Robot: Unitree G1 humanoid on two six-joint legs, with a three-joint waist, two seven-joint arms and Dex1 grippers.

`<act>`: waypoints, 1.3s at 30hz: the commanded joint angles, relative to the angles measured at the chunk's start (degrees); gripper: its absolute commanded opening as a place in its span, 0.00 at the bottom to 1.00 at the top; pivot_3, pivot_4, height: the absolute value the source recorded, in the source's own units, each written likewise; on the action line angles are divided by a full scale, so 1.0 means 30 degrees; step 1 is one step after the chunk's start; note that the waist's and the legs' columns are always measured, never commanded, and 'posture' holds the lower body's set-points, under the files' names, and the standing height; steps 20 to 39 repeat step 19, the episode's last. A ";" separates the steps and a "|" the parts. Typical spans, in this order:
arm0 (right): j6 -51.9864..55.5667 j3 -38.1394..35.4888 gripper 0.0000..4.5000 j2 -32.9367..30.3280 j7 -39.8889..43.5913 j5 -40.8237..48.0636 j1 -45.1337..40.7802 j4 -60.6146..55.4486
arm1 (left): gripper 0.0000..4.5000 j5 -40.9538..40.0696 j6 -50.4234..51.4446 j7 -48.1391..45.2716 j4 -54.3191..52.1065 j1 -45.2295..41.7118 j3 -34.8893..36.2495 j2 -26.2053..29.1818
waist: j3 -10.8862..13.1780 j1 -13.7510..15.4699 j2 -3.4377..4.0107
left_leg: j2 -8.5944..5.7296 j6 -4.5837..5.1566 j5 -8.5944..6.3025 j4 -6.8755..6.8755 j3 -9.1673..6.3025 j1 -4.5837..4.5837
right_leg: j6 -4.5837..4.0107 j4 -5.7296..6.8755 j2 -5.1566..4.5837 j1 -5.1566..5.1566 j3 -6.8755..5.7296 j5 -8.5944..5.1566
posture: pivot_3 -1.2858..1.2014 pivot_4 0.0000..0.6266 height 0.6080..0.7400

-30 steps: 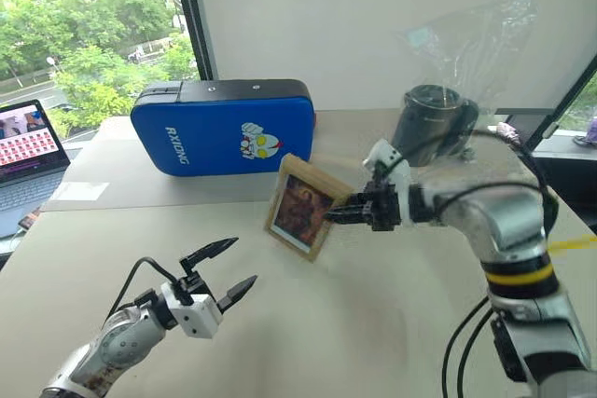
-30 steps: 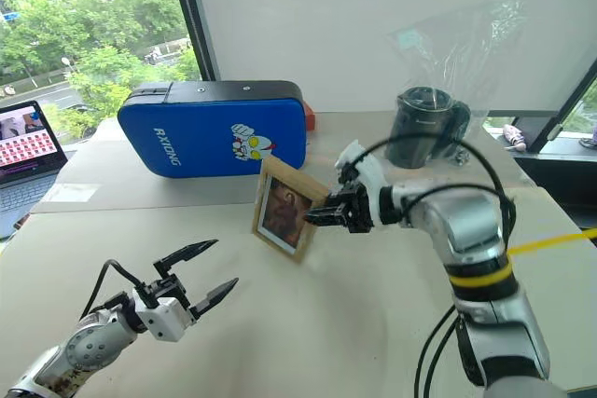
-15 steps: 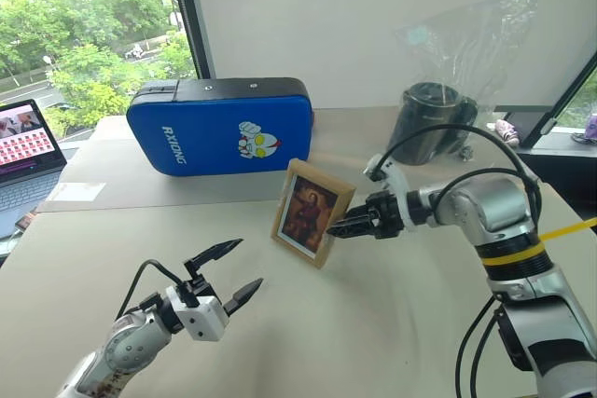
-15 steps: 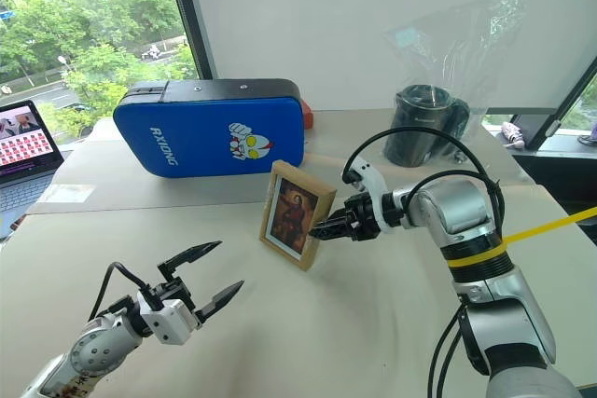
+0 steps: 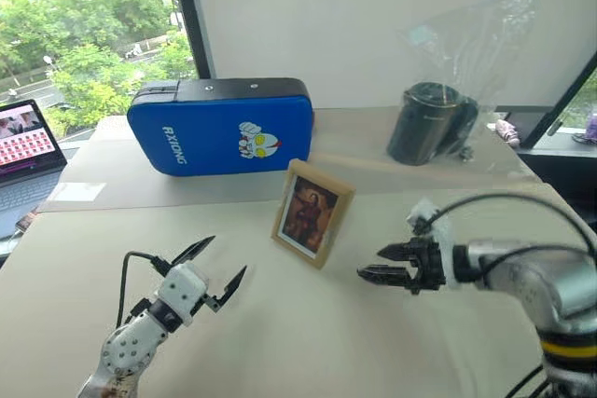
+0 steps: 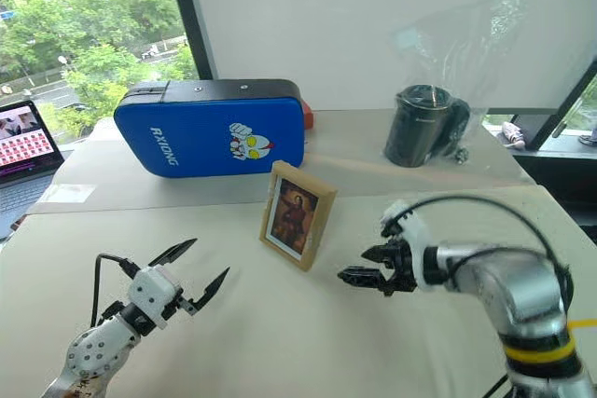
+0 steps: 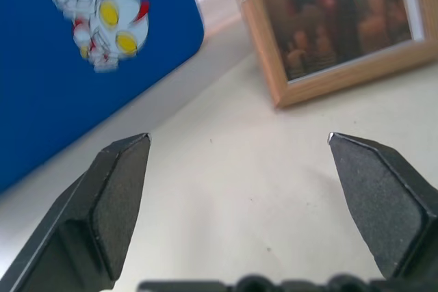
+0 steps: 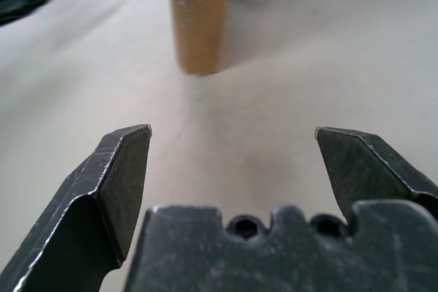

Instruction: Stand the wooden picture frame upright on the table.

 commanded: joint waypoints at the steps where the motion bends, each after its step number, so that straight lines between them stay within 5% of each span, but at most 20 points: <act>1: -0.3808 -0.1824 0.99 0.4267 -0.6402 -0.3108 0.2750 -0.3020 | 0.99 -0.1824 0.3567 0.1355 -0.2447 0.0671 0.1185 -0.0950 | -0.0005 0.0056 -0.0012 | -0.0003 -0.0022 0.0013 -0.0012 -0.0015 0.0002 | 0.0000 -0.0007 -0.0001 0.0007 0.0000 -0.0004 | 0.52 0.24 1.00; 6: -0.8321 0.1709 0.99 0.7257 -1.1532 -0.8075 0.6781 -0.3818 | 0.99 -0.2093 0.6005 0.3778 -0.2223 0.0031 0.2338 -0.3247 | 0.0003 0.0138 0.0014 | -0.0022 -0.0057 0.0031 0.0018 -0.0011 0.0037 | -0.0005 -0.0030 -0.0008 0.0025 0.0019 -0.0012 | 0.52 0.24 1.00; 11: -1.0946 0.3864 0.99 0.7790 -1.3093 -1.0816 0.7745 -0.2047 | 0.99 -0.1067 0.6108 0.4599 -0.1211 -0.0723 0.2443 -0.4566 | 0.0002 -0.0009 0.0013 | -0.0019 -0.0094 0.0052 -0.0009 -0.0007 0.0111 | -0.0042 -0.0019 0.0005 0.0049 0.0039 -0.0026 | 0.52 0.24 1.00; 39: -1.1814 0.4034 0.99 0.8310 -1.2925 -1.1463 0.8200 -0.1253 | 0.99 -0.0087 0.5605 0.4386 -0.0094 -0.1667 0.2474 -0.5196 | 0.0002 0.0059 0.0012 | -0.0019 -0.0093 0.0052 -0.0013 -0.0015 0.0104 | -0.0048 -0.0044 0.0006 0.0053 0.0036 -0.0030 | 0.52 0.24 1.00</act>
